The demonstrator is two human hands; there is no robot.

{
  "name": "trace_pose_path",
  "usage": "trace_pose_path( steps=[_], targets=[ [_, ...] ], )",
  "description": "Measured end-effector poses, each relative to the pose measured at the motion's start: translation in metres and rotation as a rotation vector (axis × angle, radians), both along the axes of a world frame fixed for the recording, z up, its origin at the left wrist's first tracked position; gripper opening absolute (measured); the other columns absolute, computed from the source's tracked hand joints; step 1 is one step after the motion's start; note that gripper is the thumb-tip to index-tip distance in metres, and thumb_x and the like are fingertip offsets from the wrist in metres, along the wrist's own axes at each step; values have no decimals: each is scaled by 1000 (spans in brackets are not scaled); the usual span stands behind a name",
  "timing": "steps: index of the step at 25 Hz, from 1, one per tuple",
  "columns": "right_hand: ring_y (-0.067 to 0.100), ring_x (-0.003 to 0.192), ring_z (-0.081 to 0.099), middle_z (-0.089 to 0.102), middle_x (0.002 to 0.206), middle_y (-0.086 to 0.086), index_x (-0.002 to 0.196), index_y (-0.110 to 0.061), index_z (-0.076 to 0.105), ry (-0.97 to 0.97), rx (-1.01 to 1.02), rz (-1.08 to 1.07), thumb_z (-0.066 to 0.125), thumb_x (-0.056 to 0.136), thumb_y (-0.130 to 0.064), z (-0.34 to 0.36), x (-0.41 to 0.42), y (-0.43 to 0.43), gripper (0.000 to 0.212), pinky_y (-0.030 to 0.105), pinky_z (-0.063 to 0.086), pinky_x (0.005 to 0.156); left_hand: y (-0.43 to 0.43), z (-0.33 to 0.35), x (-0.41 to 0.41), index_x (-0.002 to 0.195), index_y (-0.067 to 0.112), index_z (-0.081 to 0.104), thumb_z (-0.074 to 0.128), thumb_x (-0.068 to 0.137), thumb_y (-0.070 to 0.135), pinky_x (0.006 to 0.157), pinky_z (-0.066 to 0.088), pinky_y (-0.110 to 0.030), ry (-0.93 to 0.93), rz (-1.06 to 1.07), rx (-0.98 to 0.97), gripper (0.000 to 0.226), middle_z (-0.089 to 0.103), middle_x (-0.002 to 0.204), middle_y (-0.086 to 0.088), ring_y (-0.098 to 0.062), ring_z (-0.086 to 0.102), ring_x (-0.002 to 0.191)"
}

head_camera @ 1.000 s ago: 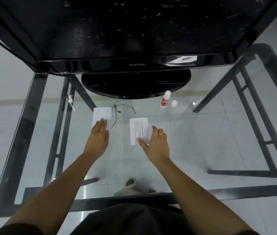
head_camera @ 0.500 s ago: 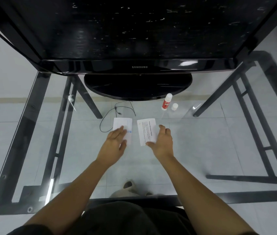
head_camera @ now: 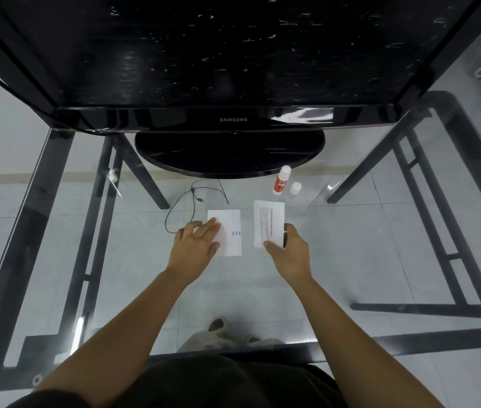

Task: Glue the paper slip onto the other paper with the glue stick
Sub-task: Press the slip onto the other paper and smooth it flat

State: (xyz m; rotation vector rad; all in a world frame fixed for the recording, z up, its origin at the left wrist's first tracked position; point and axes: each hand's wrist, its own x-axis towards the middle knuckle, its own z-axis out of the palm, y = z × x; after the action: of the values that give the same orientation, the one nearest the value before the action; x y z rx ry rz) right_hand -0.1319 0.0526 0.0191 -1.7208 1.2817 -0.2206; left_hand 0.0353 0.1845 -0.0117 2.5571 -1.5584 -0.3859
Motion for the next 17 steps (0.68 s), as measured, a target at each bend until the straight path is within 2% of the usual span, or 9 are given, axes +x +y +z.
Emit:
trace_pose_path(
  steps=[2, 4, 8, 10, 11, 12, 14, 17],
  targets=[
    [22, 103, 59, 61, 108, 4, 116, -7, 54, -100, -41, -32, 61, 87, -16, 4, -5, 0, 31, 10, 47, 67, -8, 0, -6, 138, 17, 37, 44, 95, 29, 101, 30, -42, 27, 8, -7, 45, 34, 149, 2, -27, 34, 127],
    [15, 98, 56, 60, 105, 6, 111, -1, 57, -144, -126, -30, 59, 89, -16, 8, -8, 0, 27, 7, 44, 63, -12, -1, -9, 139, 18, 36, 42, 96, 30, 100, 31, -41, 45, 13, -9, 45, 33, 150, 3, -26, 32, 128],
    [19, 84, 56, 54, 92, 11, 102, 3, 58, -101, -290, 68, 53, 92, -16, 9, -7, 4, 22, 10, 44, 62, -12, 0, -8, 139, 19, 35, 43, 96, 31, 99, 32, -41, 81, 34, -17, 46, 32, 150, 4, -25, 31, 128],
    [14, 73, 52, 48, 92, 7, 102, 4, 57, -63, -348, 135, 51, 93, -15, 9, -4, 6, 22, 17, 49, 64, -12, 1, -7, 141, 19, 33, 43, 96, 31, 99, 32, -41, 99, 31, -22, 48, 31, 150, 3, -25, 31, 127],
    [12, 67, 50, 46, 93, 5, 103, 4, 56, -51, -369, 164, 50, 93, -15, 9, -2, 8, 21, 14, 47, 63, -13, 4, -6, 141, 17, 32, 43, 96, 30, 99, 33, -41, 137, 54, -62, 48, 31, 150, 0, -25, 32, 127],
    [10, 62, 47, 43, 93, 3, 104, 4, 56, -44, -393, 196, 49, 94, -13, 10, 0, 9, 21, 8, 43, 60, -15, 7, -6, 140, 15, 33, 44, 96, 28, 100, 34, -41, 197, 101, -145, 48, 32, 149, -4, -27, 33, 126],
    [6, 58, 43, 38, 94, 0, 114, 4, 53, -20, -432, 274, 46, 94, -11, 13, 3, 11, 26, 6, 39, 57, -21, 18, -4, 134, 10, 43, 44, 96, 22, 101, 36, -38, 345, 244, -370, 40, 44, 139, -12, -27, 42, 121],
    [10, 66, 44, 37, 100, 3, 141, -7, 32, 60, -465, 424, 43, 94, -9, 17, 9, 14, 48, 19, 46, 68, -33, 49, 7, 107, 16, 64, 47, 95, 31, 82, 50, -27, 679, 467, -507, 26, 69, 102, -5, -15, 65, 91]
  ],
)
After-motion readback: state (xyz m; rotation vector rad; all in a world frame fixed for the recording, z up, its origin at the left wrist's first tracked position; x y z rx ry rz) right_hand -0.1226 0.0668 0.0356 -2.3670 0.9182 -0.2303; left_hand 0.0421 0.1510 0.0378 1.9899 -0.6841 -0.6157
